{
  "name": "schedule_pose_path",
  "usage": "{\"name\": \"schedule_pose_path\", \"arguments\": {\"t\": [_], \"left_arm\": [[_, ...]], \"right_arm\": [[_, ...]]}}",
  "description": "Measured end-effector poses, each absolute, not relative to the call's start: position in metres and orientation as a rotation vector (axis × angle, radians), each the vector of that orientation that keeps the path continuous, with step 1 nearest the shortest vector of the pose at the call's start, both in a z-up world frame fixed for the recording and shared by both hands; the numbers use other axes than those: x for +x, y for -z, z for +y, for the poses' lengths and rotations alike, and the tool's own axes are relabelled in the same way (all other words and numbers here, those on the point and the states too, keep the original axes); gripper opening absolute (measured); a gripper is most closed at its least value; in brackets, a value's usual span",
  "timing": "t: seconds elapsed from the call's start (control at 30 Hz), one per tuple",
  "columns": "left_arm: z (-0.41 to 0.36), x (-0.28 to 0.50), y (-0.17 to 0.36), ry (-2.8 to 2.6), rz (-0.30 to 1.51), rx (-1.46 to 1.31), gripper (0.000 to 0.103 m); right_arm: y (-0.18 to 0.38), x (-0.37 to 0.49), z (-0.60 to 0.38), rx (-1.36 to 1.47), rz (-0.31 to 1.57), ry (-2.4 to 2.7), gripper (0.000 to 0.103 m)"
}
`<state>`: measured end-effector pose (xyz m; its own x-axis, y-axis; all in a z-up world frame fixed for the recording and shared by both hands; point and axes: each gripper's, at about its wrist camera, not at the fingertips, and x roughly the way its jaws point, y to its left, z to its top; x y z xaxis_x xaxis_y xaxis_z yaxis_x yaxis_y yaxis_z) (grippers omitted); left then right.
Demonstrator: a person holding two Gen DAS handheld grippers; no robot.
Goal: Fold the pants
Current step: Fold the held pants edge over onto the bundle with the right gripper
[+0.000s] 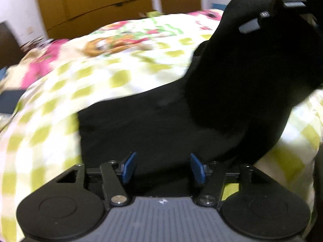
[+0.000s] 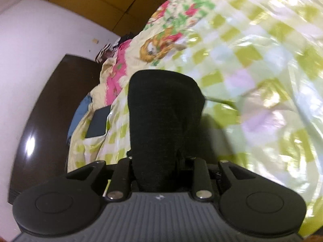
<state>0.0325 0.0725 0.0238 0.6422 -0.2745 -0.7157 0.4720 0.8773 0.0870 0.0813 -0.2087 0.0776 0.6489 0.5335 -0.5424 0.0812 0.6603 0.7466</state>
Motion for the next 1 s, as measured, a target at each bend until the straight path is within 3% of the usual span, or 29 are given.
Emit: {"name": "schedule_pose_path", "arguments": {"t": [0.17,0.3,0.37,0.5,0.7,1.0], "left_arm": [[0.124,0.012,-0.016,0.362,0.740,0.208,0.073],[0.155,-0.001,-0.014,0.360,0.738,0.123,0.073],[0.160,-0.006,-0.014,0.352,0.740,0.095,0.073],[0.181,-0.009,-0.010,0.314,0.749,0.075,0.073],[0.197,-0.011,-0.015,0.298,0.741,0.034,0.074],[0.200,0.000,-0.040,0.375,0.750,-0.057,0.077]], "right_arm": [[-0.087,0.113,-0.132,0.780,0.900,-0.236,0.043],[-0.070,0.142,-0.064,0.730,0.946,-0.185,0.053],[-0.053,0.155,-0.038,0.736,1.008,-0.172,0.063],[-0.031,0.152,-0.005,0.738,1.094,-0.314,0.062],[-0.053,0.132,-0.019,0.600,0.977,-0.348,0.064],[-0.065,0.129,-0.044,0.361,0.969,-0.354,0.065]]}}
